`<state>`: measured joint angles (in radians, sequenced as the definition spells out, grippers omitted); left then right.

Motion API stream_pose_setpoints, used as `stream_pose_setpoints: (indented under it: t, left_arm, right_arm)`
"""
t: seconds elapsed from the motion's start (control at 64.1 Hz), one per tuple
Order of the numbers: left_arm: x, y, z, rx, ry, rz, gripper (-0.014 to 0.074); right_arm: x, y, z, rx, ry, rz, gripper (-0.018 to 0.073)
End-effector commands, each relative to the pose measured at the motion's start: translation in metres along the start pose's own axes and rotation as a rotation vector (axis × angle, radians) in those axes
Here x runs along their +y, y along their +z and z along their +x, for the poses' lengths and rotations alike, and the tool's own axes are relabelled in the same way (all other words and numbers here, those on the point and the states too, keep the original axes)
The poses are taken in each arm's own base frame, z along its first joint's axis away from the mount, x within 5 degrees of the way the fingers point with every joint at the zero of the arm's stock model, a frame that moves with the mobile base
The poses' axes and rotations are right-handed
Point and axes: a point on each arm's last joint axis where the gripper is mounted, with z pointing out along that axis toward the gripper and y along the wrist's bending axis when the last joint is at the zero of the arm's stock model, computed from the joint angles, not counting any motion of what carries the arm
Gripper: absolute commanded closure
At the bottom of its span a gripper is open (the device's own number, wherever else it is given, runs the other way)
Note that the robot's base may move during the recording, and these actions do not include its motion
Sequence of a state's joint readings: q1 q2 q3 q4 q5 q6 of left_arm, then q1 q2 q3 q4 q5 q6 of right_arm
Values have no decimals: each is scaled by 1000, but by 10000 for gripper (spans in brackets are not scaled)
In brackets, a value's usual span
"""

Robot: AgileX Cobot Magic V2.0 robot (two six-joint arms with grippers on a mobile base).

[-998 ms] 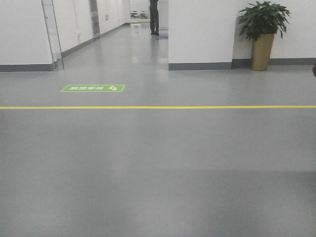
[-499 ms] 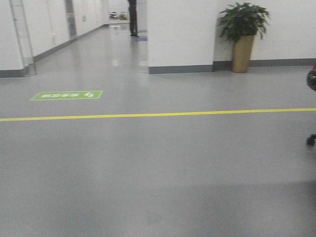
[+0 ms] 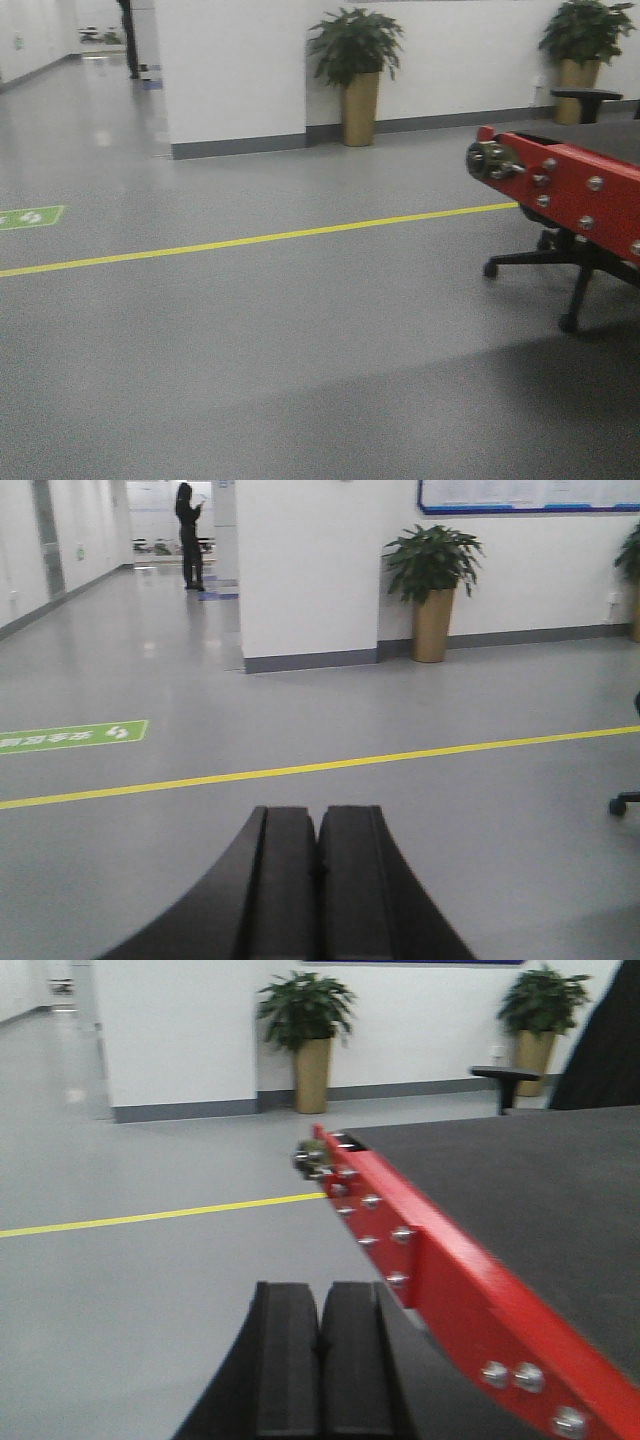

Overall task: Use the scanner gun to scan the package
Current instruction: 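Drive the base forward along the corridor up to the red table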

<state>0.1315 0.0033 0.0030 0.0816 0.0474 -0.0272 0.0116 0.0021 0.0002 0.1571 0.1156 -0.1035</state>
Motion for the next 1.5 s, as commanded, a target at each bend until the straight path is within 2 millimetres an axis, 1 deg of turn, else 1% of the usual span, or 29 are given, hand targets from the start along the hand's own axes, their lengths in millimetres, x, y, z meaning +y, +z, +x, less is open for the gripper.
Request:
stream_pose_setpoints:
  t: [0.0, 0.499, 0.718, 1.482]
  left_arm:
    - [0, 0, -3, -25, -8, 6, 708]
    - [0, 0, -3, -24, -8, 8, 708]
    - [-4, -1, -3, -28, -11, 69, 708]
    - [-4, -1, -3, -30, -11, 75, 708]
  right_arm:
    - [0, 0, -2, -22, -6, 2, 722]
    - [0, 0, -2, -22, -6, 2, 722]
    - [0, 0, -2, -22, -6, 2, 722]
    - [0, 0, -2, -22, -6, 2, 722]
